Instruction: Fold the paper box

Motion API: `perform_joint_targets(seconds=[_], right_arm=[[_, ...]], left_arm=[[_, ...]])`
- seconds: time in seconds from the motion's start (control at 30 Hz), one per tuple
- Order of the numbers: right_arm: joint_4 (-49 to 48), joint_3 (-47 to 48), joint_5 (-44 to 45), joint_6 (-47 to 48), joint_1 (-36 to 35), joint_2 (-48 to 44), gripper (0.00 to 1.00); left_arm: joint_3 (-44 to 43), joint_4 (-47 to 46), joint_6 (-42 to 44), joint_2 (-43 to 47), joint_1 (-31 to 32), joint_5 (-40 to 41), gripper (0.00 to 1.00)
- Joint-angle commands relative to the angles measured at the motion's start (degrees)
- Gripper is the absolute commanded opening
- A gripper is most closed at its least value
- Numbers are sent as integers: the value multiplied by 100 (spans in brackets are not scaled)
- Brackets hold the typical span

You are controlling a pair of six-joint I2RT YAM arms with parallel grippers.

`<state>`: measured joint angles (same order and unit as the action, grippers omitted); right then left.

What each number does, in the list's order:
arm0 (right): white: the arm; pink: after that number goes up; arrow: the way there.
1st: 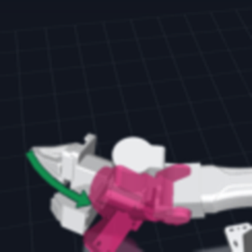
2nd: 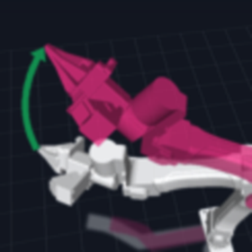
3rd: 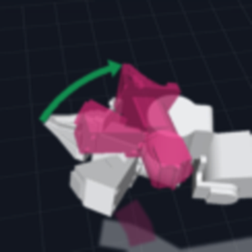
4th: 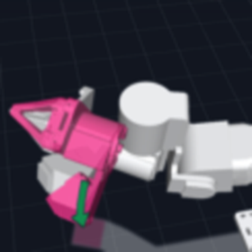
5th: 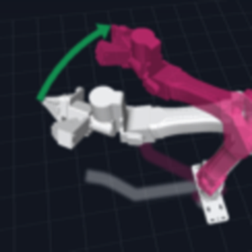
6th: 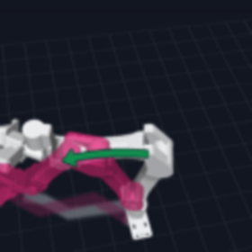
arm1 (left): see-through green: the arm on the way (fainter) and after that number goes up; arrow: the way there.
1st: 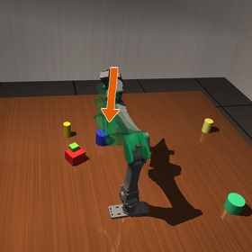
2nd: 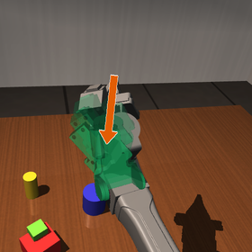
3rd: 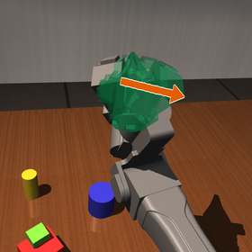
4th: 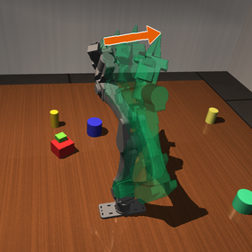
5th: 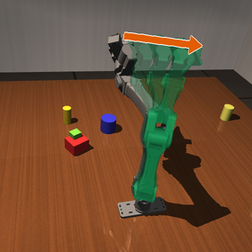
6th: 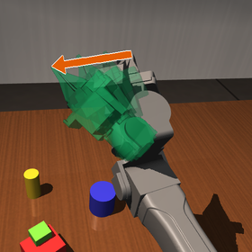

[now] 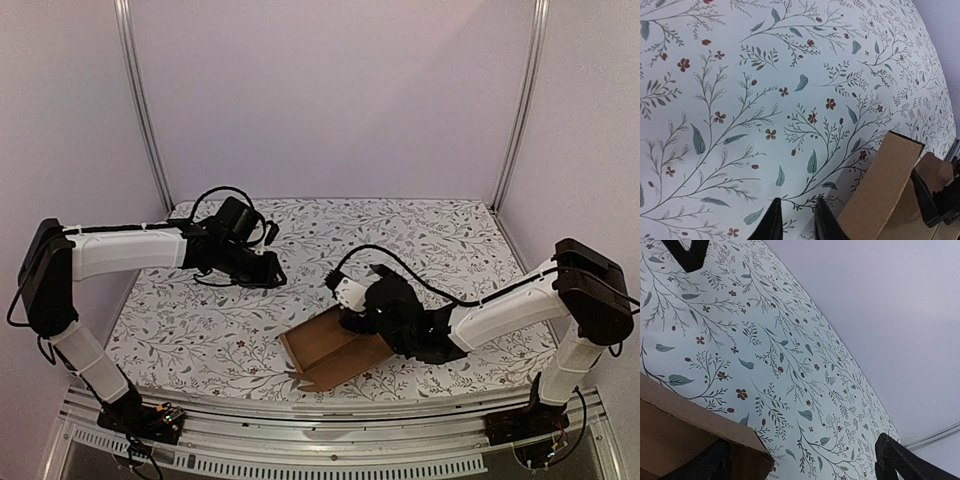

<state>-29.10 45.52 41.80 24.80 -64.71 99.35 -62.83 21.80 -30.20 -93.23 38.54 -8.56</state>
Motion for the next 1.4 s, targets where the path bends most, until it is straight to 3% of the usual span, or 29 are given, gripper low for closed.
perform_joint_targets(seconds=[0.0, 0.57, 0.97, 1.23, 1.37], right_arm=[[160, 267, 644, 1026, 33, -214, 99], [-699, 1127, 1233, 4844, 59, 355, 99], [-2679, 1556, 824, 7964, 89, 568, 99], [-1947, 2004, 863, 7710, 89, 72, 99], [-1167, 2276, 1004, 6977, 78, -168, 99]], left_arm=[[38, 14, 67, 213, -75, -10, 21], [276, -1, 80, 526, -75, 64, 21], [433, 7, 113, 833, -75, 187, 22], [484, -27, 98, 903, -71, 175, 23], [480, -34, 99, 952, -75, 171, 25]])
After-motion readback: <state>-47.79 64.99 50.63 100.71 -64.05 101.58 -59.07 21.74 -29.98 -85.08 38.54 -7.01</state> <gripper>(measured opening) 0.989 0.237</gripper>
